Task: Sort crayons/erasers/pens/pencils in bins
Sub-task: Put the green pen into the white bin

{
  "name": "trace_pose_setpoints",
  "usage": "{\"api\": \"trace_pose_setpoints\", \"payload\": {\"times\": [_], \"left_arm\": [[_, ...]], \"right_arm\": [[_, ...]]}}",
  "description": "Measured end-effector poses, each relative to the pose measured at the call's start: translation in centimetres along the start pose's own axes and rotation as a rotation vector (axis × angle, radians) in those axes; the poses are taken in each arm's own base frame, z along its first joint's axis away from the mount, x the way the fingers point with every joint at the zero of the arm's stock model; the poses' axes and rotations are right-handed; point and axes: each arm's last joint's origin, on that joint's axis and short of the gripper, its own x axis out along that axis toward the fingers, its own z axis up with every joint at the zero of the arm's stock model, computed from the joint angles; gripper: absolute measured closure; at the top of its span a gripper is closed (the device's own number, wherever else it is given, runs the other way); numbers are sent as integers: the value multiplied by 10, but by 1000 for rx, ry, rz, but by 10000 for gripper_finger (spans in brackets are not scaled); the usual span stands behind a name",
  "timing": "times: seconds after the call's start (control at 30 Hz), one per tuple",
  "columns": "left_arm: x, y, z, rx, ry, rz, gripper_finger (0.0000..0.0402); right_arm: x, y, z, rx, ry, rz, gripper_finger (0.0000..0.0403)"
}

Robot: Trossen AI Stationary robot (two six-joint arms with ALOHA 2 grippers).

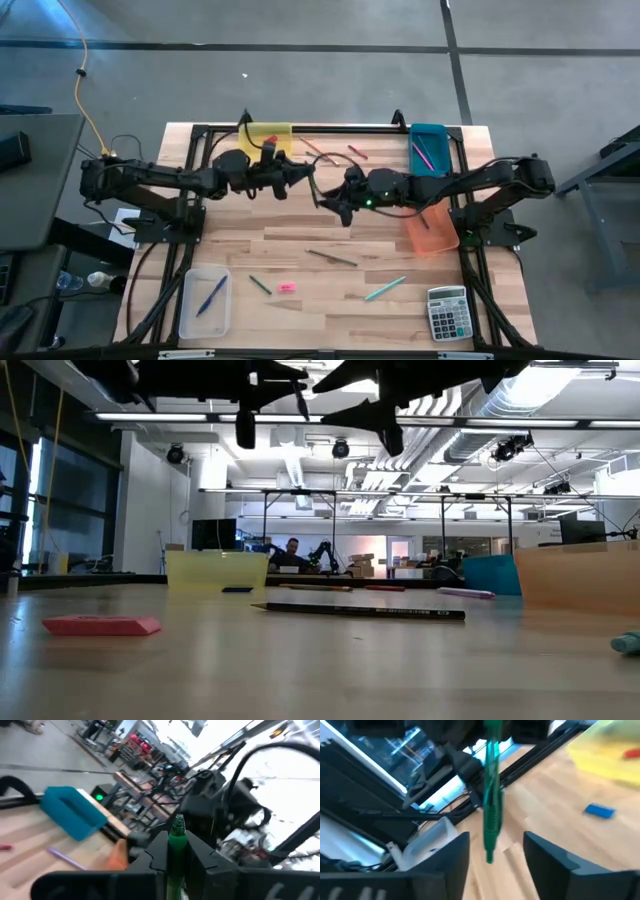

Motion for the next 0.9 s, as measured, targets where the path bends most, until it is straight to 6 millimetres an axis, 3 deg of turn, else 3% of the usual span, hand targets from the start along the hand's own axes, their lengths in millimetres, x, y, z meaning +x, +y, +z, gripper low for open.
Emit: {"api": "trace_pose_setpoints", "payload": {"times": [0.2,0.4,0.67,0.9], "left_arm": [[-14,3,8,39,68,90,387],[-37,-8,6,16,263,202,387],[-67,-54,-3,-37,646,396,388],[-108,-101,-44,-230,796,475,386]], "right_arm": [[-25,-9,17,-125,49,-45,198],[-53,-32,31,-188,126,-191,255],[-62,-64,38,-284,237,-253,394],[-64,-76,45,-356,250,-236,383]]}}
